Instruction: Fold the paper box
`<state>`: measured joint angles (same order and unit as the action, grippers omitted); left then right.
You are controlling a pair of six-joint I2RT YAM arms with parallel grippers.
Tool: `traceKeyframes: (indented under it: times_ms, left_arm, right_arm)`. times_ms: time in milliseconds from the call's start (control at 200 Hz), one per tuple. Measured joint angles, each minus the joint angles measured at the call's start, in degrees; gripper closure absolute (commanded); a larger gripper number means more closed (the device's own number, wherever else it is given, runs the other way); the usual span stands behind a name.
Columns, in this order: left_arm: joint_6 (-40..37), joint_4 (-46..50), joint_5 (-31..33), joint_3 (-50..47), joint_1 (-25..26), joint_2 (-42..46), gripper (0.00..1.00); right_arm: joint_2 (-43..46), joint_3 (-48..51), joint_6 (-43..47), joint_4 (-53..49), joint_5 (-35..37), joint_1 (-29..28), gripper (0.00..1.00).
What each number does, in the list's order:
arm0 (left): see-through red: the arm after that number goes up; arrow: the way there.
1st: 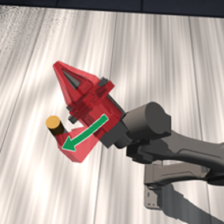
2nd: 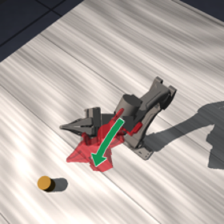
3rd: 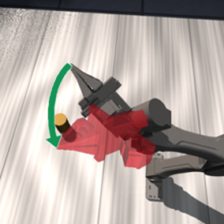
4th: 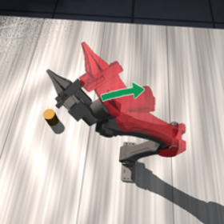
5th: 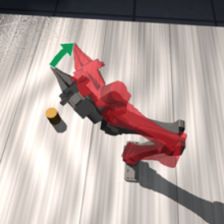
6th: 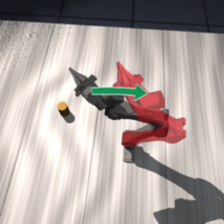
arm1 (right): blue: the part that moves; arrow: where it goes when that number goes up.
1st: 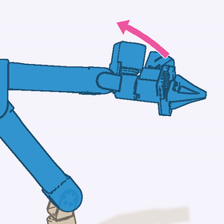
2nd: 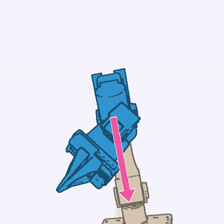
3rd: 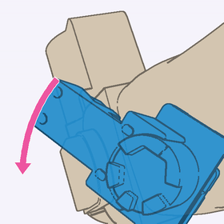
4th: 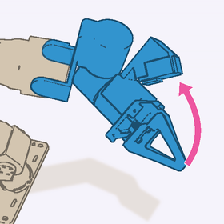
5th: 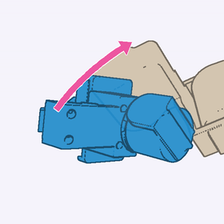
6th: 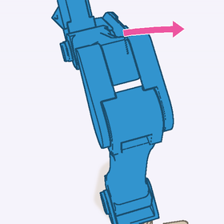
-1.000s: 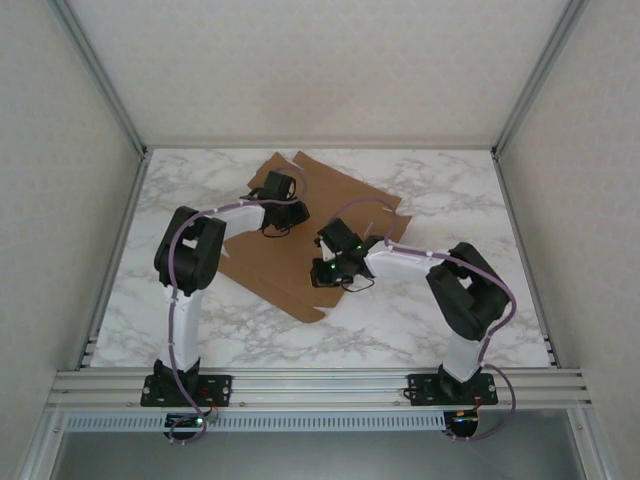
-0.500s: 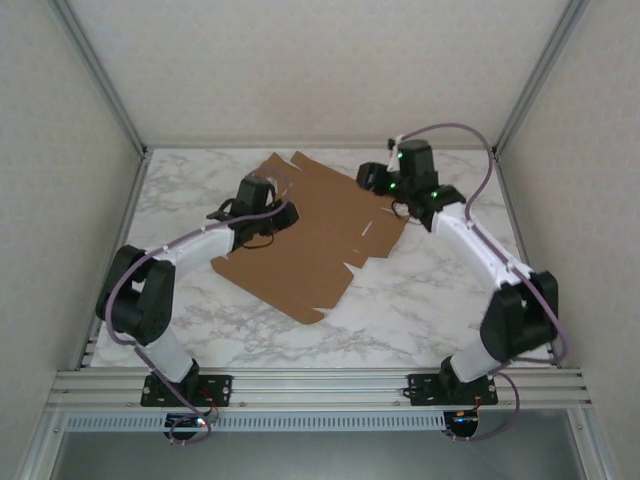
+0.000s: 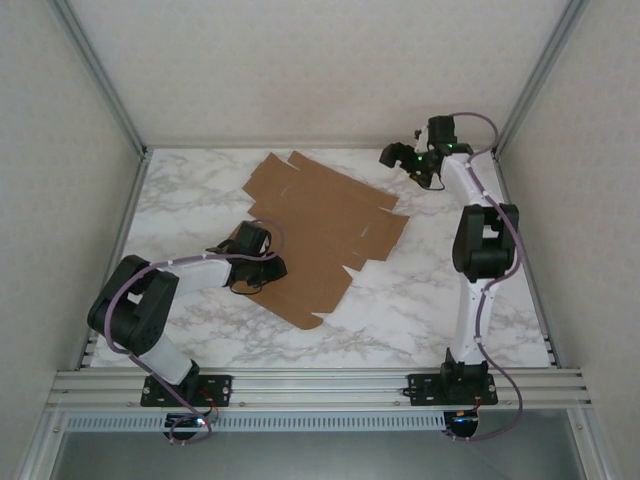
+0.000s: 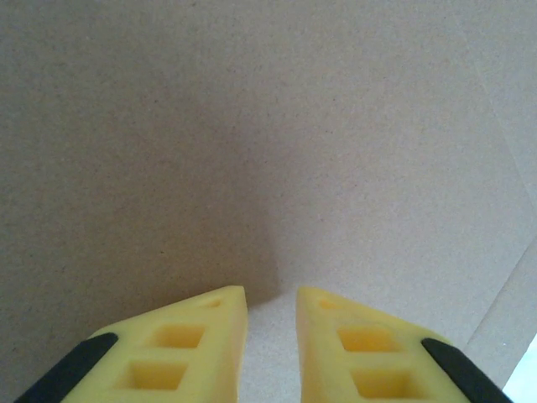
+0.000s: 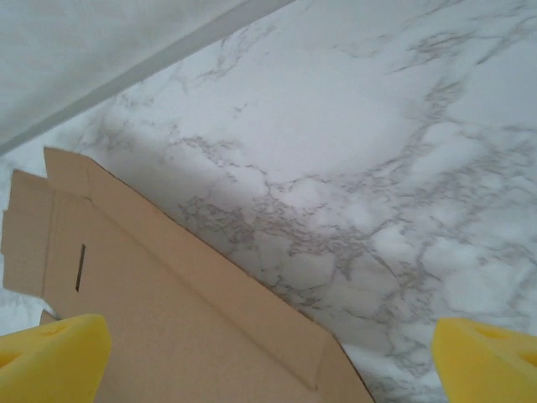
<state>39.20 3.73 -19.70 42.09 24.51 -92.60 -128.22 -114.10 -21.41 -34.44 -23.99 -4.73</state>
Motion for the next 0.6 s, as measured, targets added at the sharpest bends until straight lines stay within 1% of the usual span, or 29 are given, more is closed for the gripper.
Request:
traceKeyframes:
  times_ms: [115,230,320,451,531,596]
  left_arm:
    - [0.02,-0.74,-0.11,-0.50,-0.55,0.07,0.76]
    - [-0.11,-0.57,-0.04,-0.52,-1.29,0.20,0.76]
    - [-0.44,-0.44,-0.02,-0.52,-1.84,0.20,0.76]
    - [-0.92,0.31,0.02,-0.09,-2.56,0.15,0.76]
    - [-1.55,1.51,0.09,0.85,-2.97,-0.24,0.76]
    - [-1.99,2.49,0.42,1.60,-3.37,-0.50,0.76]
  right_arm:
    - [-8.22,-10.21,2.14,-4.83,-3.82,0.15,0.01]
    - [-14.69,-16.33,4.15,-8.79,-8.85,0.26,0.04]
    - [-18.10,-18.45,5.07,-11.02,-12.90,0.35,0.04]
    - [-20.57,-19.58,6.58,-13.42,-15.06,0.17,0.07]
    - [-20.94,-20.65,7.61,-14.23,-16.39,0.07,0.13]
    - [-20.94,-20.68,8.17,-14.49,-18.10,-0.26,0.20]
